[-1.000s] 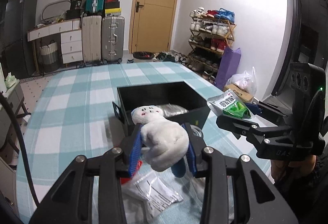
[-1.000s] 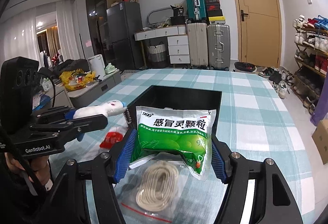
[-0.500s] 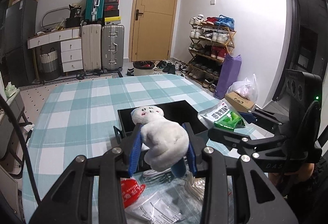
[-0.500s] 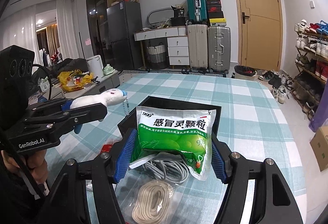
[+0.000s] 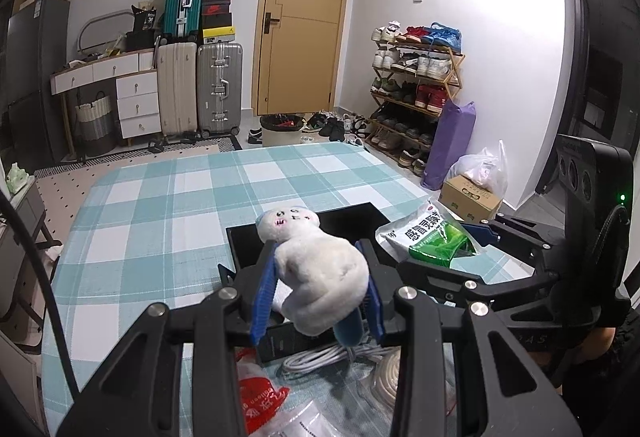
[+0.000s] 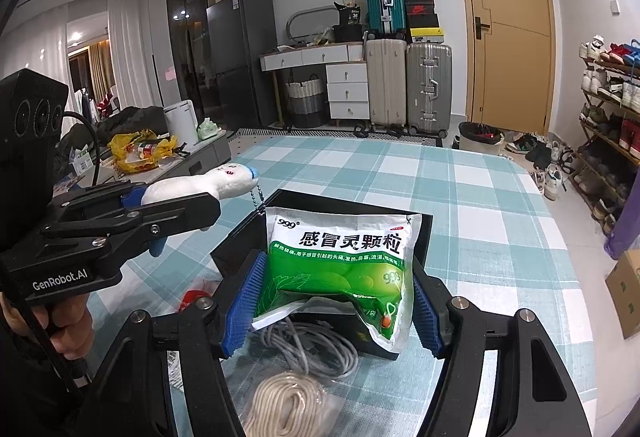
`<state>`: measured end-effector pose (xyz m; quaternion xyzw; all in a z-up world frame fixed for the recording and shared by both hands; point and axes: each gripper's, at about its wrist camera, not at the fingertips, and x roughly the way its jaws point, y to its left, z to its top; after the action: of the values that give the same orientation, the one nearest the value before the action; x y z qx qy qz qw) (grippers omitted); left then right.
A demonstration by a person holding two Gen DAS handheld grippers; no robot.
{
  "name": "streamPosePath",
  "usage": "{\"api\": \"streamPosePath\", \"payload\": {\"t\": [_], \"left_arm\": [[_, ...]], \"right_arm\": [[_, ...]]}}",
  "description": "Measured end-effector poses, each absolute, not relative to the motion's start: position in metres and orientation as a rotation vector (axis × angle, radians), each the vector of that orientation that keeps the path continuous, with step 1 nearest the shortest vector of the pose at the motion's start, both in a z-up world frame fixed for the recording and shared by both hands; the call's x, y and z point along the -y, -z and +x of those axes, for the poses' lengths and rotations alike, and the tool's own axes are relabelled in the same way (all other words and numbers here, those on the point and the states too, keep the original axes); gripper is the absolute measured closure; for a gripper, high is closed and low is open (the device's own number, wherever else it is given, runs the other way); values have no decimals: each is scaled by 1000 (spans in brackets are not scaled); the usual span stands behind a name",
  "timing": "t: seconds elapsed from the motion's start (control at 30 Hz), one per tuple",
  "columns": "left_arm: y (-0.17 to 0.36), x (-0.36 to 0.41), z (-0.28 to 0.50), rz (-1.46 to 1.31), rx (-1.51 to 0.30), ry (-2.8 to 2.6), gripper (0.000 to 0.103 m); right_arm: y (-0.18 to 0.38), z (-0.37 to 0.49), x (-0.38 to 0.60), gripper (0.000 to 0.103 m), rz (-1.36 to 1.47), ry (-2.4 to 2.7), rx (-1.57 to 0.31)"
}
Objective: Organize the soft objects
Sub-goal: 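Lower the plush toy and green sachet into the black box and open both tools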
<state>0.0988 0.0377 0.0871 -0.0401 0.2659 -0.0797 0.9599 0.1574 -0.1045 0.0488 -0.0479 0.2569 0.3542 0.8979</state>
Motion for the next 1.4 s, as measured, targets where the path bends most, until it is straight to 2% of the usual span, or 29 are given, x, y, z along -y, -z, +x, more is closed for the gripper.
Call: {"api": "streamPosePath", "payload": {"t": [1.4], "left_arm": [[-41, -42, 163, -67, -655, 155, 66]], "right_arm": [[-18, 213, 70, 36, -183, -741, -631]]}}
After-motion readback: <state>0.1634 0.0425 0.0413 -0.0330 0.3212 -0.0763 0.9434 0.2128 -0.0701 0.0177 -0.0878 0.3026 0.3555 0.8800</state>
